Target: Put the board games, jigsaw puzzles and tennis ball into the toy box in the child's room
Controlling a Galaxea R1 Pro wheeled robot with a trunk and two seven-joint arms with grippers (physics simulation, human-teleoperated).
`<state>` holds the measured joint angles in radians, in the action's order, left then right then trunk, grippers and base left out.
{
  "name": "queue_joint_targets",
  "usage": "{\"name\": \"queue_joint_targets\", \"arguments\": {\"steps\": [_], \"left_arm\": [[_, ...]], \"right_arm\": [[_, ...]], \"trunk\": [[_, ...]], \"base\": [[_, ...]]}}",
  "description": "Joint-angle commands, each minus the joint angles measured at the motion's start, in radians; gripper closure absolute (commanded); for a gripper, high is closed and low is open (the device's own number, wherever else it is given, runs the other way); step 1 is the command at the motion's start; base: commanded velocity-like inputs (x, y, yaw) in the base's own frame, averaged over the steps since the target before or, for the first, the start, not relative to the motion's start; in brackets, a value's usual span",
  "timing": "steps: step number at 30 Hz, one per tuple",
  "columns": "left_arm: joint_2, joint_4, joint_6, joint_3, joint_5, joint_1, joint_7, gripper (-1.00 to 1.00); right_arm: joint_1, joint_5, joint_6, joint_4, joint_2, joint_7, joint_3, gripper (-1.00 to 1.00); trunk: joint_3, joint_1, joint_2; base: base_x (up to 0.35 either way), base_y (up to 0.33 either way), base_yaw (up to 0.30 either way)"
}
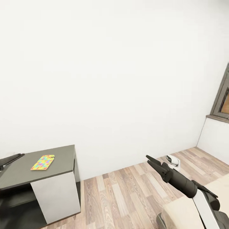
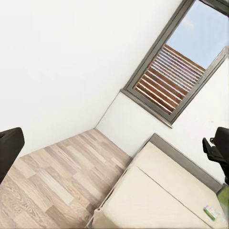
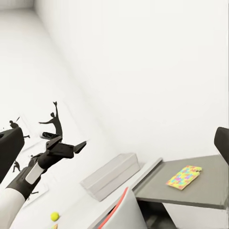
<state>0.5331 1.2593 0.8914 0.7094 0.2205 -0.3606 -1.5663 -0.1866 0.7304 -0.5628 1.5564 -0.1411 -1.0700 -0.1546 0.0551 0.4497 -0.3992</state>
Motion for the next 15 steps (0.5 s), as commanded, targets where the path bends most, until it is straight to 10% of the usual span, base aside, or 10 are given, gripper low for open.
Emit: {"name": "queue_joint_targets", "arguments": {"steps": [1,15], "left_arm": [[0.000,0.000,0.011,0.001,-0.001,0.000,-0.004,-1.00],[0.000,0.000,0.011,0.001,-0.001,0.000,-0.004,-1.00]], "right_arm": [[-0.001,0.006,-0.008,-0.001,0.000,-0.001,0.000,-1.00],[-0.001,0.006,-0.008,-0.002,0.000,-0.002,0.000,-1.00]], "trunk": [[0.000,0.000,-0.001],[0.000,0.000,-0.001]], "base": [[-0.044,0.000,-0.280],[-0.008,0.000,-0.280]]}}
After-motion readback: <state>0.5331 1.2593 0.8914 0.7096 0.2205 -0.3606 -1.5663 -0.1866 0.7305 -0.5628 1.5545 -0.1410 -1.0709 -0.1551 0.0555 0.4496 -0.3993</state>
